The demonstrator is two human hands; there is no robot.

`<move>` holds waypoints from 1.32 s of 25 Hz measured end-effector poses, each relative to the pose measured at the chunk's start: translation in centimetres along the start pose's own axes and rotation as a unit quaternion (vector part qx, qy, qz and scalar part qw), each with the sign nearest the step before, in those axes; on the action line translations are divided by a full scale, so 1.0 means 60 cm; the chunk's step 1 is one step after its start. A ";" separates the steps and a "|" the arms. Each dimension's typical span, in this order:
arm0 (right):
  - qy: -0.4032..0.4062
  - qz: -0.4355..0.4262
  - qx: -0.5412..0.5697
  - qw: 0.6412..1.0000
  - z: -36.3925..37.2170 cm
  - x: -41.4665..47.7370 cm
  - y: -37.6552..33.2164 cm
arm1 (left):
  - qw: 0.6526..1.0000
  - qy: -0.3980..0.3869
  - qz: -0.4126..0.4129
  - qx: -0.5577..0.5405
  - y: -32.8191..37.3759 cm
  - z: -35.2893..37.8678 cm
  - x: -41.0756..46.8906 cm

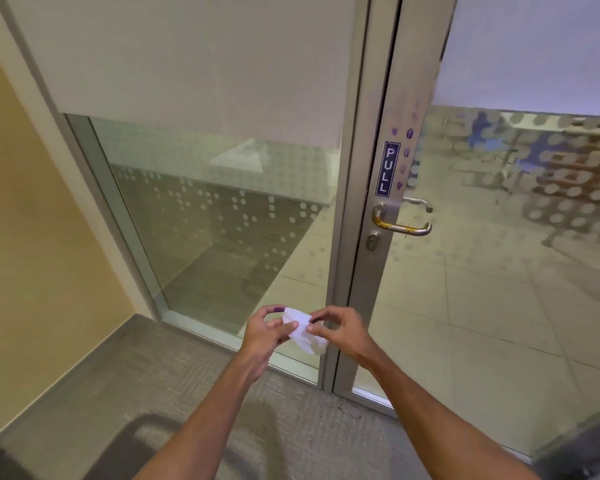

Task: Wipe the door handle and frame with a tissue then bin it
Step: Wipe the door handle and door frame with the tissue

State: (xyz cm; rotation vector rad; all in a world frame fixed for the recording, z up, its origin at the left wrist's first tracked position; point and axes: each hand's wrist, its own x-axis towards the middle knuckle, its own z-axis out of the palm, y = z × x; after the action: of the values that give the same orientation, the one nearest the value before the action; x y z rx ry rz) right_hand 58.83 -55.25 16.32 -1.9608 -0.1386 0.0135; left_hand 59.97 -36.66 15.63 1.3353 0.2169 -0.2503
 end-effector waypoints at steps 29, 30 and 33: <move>0.206 0.096 0.189 0.955 0.028 0.174 0.024 | 0.992 -0.082 0.006 0.094 0.075 -0.003 0.226; 0.205 0.095 0.198 0.954 0.021 0.176 0.025 | 0.990 -0.079 -0.028 0.114 0.072 0.003 0.233; 0.179 0.096 0.225 0.953 -0.003 0.183 0.031 | 0.975 -0.154 -0.086 0.133 0.066 0.018 0.241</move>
State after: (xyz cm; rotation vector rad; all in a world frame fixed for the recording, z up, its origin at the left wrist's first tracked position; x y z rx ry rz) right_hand 69.90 -54.95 15.30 -1.4834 0.2744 -0.1687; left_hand 74.95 -37.68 15.27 1.5219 0.0368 -0.6444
